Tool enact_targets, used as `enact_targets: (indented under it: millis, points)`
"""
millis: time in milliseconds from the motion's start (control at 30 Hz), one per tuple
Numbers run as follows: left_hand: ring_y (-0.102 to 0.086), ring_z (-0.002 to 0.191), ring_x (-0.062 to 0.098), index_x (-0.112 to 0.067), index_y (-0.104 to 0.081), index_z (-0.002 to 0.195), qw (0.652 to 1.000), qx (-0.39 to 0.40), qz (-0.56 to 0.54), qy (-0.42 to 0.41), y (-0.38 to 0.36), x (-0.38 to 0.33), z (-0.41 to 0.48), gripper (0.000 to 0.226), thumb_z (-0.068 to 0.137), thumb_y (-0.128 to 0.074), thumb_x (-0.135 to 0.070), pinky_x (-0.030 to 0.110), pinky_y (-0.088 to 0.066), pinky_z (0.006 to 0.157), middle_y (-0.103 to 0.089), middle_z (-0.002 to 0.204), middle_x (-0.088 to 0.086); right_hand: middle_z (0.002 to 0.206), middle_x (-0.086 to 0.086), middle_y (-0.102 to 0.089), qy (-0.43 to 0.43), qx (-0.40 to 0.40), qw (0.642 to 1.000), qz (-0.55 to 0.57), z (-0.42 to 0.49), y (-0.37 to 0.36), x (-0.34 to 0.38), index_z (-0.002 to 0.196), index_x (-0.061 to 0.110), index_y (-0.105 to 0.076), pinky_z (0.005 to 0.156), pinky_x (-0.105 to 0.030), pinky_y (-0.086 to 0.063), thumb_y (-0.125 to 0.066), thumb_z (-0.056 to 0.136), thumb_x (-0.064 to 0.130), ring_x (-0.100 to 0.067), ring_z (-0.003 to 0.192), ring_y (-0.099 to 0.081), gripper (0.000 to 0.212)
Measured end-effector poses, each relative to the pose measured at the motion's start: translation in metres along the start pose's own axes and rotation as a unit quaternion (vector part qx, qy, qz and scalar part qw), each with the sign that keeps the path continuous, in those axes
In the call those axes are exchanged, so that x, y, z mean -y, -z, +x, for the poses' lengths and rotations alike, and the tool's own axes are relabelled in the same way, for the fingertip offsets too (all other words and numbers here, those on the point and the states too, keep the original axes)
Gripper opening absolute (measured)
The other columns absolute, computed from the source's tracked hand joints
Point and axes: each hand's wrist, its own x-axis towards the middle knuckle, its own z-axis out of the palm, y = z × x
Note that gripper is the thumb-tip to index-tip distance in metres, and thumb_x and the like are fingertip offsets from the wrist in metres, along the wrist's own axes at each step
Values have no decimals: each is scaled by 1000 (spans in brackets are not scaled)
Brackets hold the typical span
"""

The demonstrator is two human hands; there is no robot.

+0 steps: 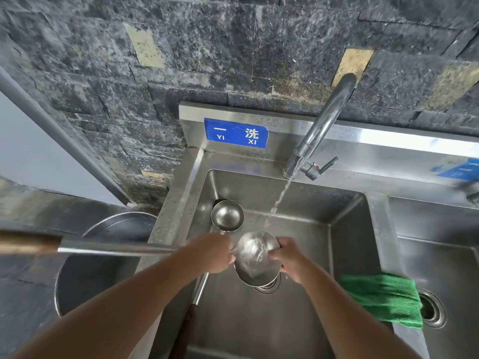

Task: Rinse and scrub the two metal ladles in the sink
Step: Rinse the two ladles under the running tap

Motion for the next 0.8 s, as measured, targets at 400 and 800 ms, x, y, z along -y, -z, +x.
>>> enact_targets:
  millis: [400,800]
  points:
    - [-70,90,28,-21,-64,113,971,-169,169,-23,-17,-27,16,20,95,-56,-22,31,-43,64,-72,99,5,117,0,-72,289,28,816,-499,3,-7,58,113,29,-73,92,-39,-53,-50,97,14,-23,106,-67,33]
    - [-64,63,31,-13,-54,65,913,-131,-379,78,-31,-23,59,41,98,-50,-38,35,-50,63,-63,63,9,73,-6,-73,-74,42,938,335,-27,-69,11,98,5,-66,84,-49,-59,-48,103,32,-26,73,-73,32]
